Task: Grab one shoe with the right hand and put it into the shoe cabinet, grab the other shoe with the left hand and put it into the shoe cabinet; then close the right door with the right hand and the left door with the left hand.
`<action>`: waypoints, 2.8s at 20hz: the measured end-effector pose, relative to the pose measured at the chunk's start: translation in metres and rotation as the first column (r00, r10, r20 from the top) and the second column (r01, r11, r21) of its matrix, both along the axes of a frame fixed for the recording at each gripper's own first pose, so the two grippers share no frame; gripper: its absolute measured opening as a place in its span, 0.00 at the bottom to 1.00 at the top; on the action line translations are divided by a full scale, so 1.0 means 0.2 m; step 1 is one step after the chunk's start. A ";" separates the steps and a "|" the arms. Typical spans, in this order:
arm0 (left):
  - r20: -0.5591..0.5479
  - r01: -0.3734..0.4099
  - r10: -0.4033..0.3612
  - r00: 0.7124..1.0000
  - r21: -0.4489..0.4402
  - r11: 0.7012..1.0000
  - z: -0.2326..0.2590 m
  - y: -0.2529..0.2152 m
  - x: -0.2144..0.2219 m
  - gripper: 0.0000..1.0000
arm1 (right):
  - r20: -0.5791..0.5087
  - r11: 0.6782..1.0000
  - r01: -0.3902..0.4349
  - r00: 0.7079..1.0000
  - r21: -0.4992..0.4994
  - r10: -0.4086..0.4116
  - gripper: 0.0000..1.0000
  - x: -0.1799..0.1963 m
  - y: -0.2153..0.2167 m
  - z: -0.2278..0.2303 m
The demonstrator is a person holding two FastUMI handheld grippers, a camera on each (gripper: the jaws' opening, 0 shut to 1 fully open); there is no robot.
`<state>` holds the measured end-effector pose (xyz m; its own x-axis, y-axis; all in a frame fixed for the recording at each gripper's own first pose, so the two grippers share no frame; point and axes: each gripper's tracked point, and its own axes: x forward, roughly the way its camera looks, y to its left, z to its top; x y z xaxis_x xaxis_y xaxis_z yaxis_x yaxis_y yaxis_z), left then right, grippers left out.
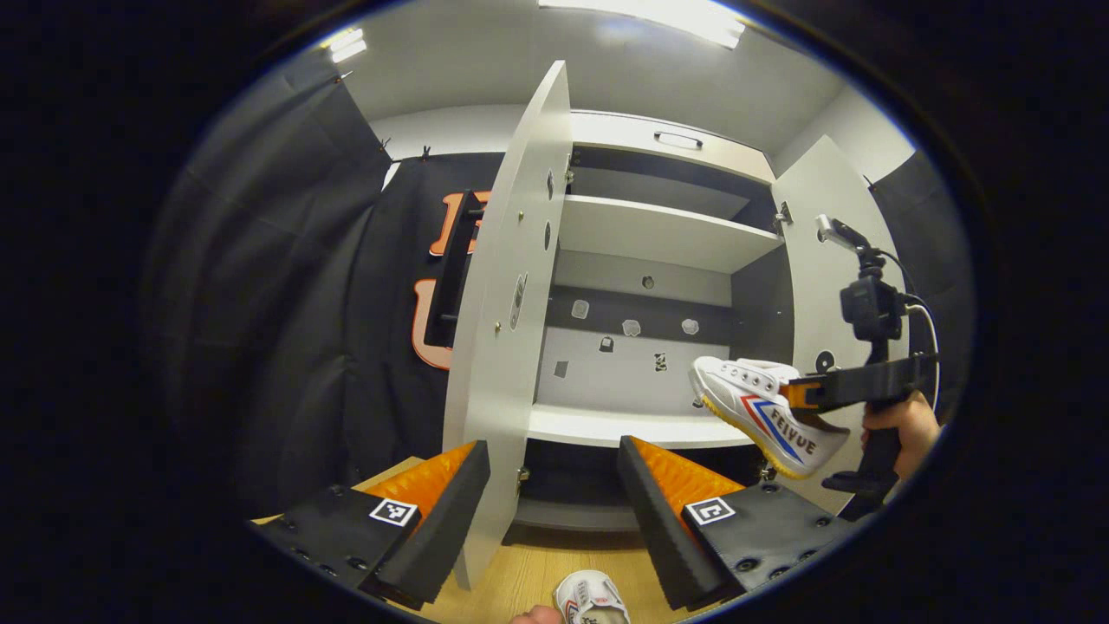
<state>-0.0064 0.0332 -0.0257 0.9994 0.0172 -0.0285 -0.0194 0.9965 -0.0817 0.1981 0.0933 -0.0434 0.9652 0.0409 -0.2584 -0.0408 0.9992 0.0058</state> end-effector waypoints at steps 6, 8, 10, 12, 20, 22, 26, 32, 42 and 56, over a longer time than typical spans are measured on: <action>-0.030 0.033 -0.034 0.999 -0.015 0.999 -0.06 -0.03 0.04 0.96 | -0.113 0.995 0.086 0.989 -0.060 -0.092 0.00 0.62 -0.10 -0.19; -0.024 0.024 -0.024 0.999 -0.013 1.000 -0.05 -0.01 0.05 0.96 | -0.157 0.988 0.104 0.980 -0.110 -0.120 0.00 0.75 -0.15 -0.27; -0.025 0.019 -0.020 0.999 -0.011 1.000 -0.05 -0.01 0.05 0.96 | -0.212 0.986 0.120 0.967 -0.114 -0.142 0.00 0.84 -0.18 -0.37; -0.033 0.025 -0.025 0.999 -0.009 1.000 -0.07 -0.02 0.05 0.96 | -0.249 0.984 0.126 0.956 -0.124 -0.154 0.00 0.90 -0.21 -0.45; -0.049 0.039 -0.039 0.998 0.000 0.999 -0.10 -0.07 0.07 0.96 | -0.321 0.987 0.133 0.934 -0.089 -0.155 0.07 0.98 -0.22 -0.55; -0.049 0.043 -0.042 0.998 0.006 0.999 -0.10 -0.08 0.06 0.96 | -0.330 0.989 0.125 0.932 -0.084 -0.146 0.21 0.98 -0.21 -0.55; -0.050 0.044 -0.044 0.998 0.005 0.999 -0.11 -0.08 0.06 0.96 | -0.343 0.991 0.120 0.930 -0.054 -0.131 0.25 0.96 -0.23 -0.53; -0.040 0.057 -0.057 0.998 0.004 0.998 -0.09 -0.10 0.04 0.99 | -0.276 0.993 0.093 0.955 -0.072 -0.110 0.64 0.84 -0.28 -0.37; -0.035 0.084 -0.084 0.996 0.000 0.996 -0.08 -0.16 -0.01 0.96 | 0.004 0.999 -0.020 1.000 -0.031 0.020 0.93 0.42 -0.13 0.19; -0.164 0.103 -0.103 0.981 -0.006 0.995 -0.38 -0.23 -0.03 0.99 | 0.241 0.999 -0.048 0.970 0.021 0.042 0.94 -0.65 -0.25 0.22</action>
<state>-0.0133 -0.0121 -0.1014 0.9776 -0.0853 -0.1924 0.0704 0.9941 -0.0831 0.0681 0.0429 0.0003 0.9958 0.0896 -0.0169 -0.0893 0.9959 0.0167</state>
